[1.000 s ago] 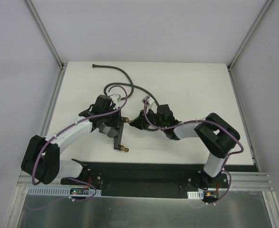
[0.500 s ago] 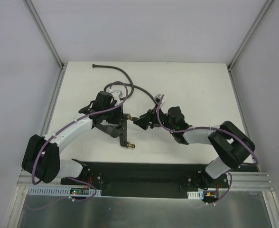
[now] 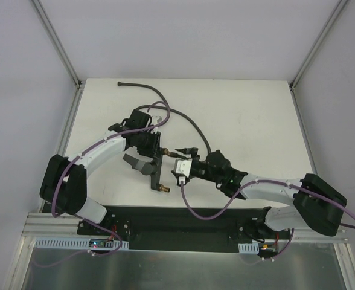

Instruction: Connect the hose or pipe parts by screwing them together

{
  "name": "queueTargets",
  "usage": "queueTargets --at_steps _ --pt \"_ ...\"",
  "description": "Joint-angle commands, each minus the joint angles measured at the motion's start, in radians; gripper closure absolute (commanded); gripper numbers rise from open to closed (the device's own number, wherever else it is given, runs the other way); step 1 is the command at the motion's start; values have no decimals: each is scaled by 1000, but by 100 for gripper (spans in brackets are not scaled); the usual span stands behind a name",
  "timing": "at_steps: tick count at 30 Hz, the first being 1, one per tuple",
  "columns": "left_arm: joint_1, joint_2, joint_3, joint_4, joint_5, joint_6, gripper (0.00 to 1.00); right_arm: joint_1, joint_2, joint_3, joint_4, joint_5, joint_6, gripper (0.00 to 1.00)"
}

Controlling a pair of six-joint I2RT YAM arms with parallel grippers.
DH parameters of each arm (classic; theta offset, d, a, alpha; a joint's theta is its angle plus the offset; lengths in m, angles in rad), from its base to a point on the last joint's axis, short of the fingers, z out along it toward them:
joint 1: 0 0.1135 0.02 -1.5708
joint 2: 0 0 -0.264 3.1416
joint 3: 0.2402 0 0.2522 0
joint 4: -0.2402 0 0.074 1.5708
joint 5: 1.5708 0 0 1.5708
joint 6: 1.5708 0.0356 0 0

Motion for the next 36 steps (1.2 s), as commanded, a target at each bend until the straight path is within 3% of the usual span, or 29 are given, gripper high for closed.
queueTargets --at_steps 1,9,15,18,22,27,29,30,36 --pt "9 21 47 -69 113 -4 100 42 12 -17 -12 127 -425 17" --pt "9 38 58 -74 130 3 100 80 105 39 -96 197 -586 28" --pt "10 49 57 -75 148 5 100 91 176 82 -92 216 -597 39" --pt "10 52 57 -77 153 8 100 96 211 95 -81 257 -610 47" --pt "10 49 57 -78 154 8 100 97 257 107 -69 298 -618 65" --pt "10 57 61 -78 153 0 100 97 254 115 -75 289 -502 84" --pt "12 63 64 -77 150 -6 100 96 251 134 -81 279 -416 92" --pt "10 63 64 -72 150 -10 100 96 251 144 -82 276 -294 97" --pt "10 61 52 -43 134 -40 100 74 276 165 -46 150 46 99"
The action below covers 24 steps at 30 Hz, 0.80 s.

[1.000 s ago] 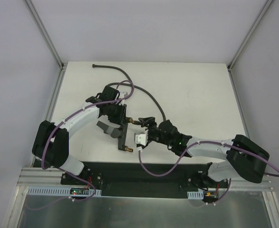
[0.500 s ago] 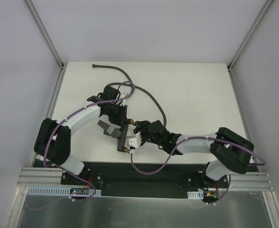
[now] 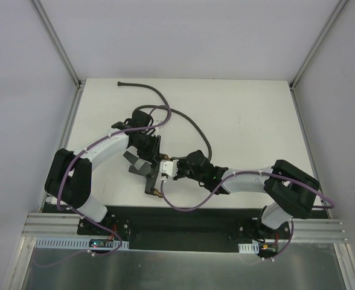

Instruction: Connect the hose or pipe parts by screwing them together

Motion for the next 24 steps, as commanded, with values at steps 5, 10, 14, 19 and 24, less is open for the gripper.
queueTargets --at_steps 5,10,14,19,24 --pt "4 -19 -2 66 72 -81 100 -58 39 13 211 -229 618 99" --pt "4 -41 -36 112 66 -109 100 -138 74 0 329 -314 908 99" --pt "4 -41 -62 146 57 -129 100 -187 103 -19 432 -340 1165 99" --pt "4 -50 -78 183 26 -146 100 -249 157 -47 626 -352 1436 99" --pt "4 -67 -93 224 -11 -162 100 -267 171 -22 589 -314 1669 99"
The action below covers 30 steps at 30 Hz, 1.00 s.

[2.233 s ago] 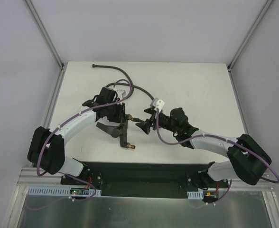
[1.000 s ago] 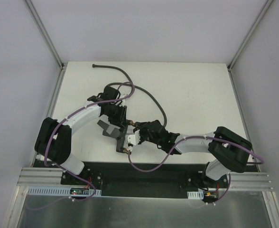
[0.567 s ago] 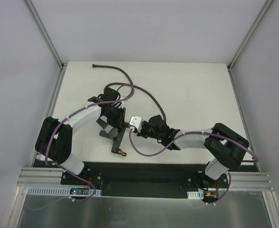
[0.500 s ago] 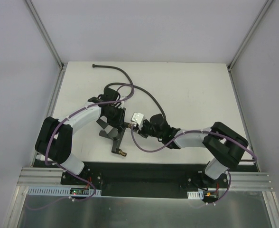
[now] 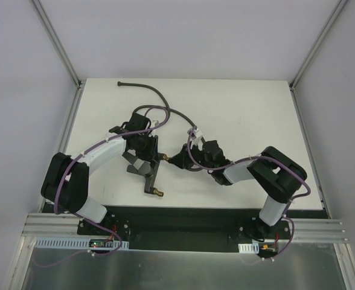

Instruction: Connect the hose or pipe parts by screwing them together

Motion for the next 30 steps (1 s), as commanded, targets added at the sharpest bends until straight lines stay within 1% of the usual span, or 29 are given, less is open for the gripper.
queueTargets --at_steps 1,5,6,8,9,11,12,14,15,16,18,19,21,22,24,25,28,29,30 --pt "-3 -30 -25 157 50 -111 100 -9 4 39 174 52 417 99" --pt "-3 -28 -35 186 41 -122 100 -12 24 15 229 106 594 99" --pt "-3 -30 -37 187 42 -122 100 -14 27 8 287 106 608 93" --pt "-3 -28 -37 188 43 -122 100 -15 27 10 299 94 621 81" --pt "-1 -28 -38 188 44 -121 100 -19 21 13 288 89 614 76" --pt "-1 -30 -35 190 55 -116 100 -25 -11 7 254 87 579 69" --pt "-3 -30 -37 188 59 -116 100 -32 -25 4 221 87 530 59" --pt "-3 -27 -34 187 65 -115 100 -40 -74 -8 190 95 471 47" --pt "-3 -22 -35 184 69 -111 100 -48 -92 -22 159 97 388 38" --pt "-3 -22 -34 179 70 -108 100 -52 -135 -28 132 109 350 35" --pt "-3 -16 -34 176 76 -105 100 -63 -178 -38 58 114 260 30" --pt "-3 -11 -32 176 82 -104 100 -65 -224 -38 32 118 158 29" --pt "0 -7 -26 168 98 -99 100 -65 -267 -35 -55 111 25 26" --pt "-1 -2 -23 164 101 -96 100 -63 -305 -19 -98 92 -133 26" --pt "-1 4 -12 145 104 -92 100 -54 -342 -9 -186 80 -303 25" --pt "-1 4 -8 139 105 -87 100 -48 -376 -21 -194 52 -477 25" --pt "-1 13 1 124 125 -79 100 21 -431 -42 -246 52 -807 24" --pt "-1 21 8 118 128 -78 100 41 -441 -33 -348 60 -1018 24" --pt "-1 24 12 105 131 -76 100 75 -450 -22 -394 67 -1093 24"
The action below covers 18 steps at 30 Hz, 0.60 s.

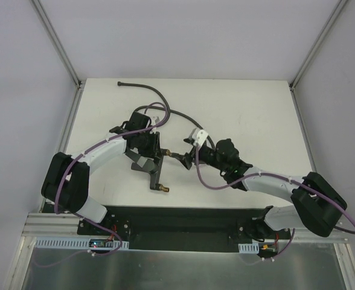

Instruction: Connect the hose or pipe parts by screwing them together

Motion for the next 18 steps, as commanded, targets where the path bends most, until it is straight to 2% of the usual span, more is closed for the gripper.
queueTargets --at_steps 1,3,9,18 --pt "-1 35 31 -10 116 -17 100 102 -62 22 -238 -15 -699 24" --pt "0 44 40 -26 116 -16 100 136 -63 13 -269 -22 -868 25" --pt "0 56 53 -43 136 -5 100 205 16 31 -297 119 -1112 29" --pt "1 64 63 -59 150 1 100 233 161 73 -258 220 -1219 39"
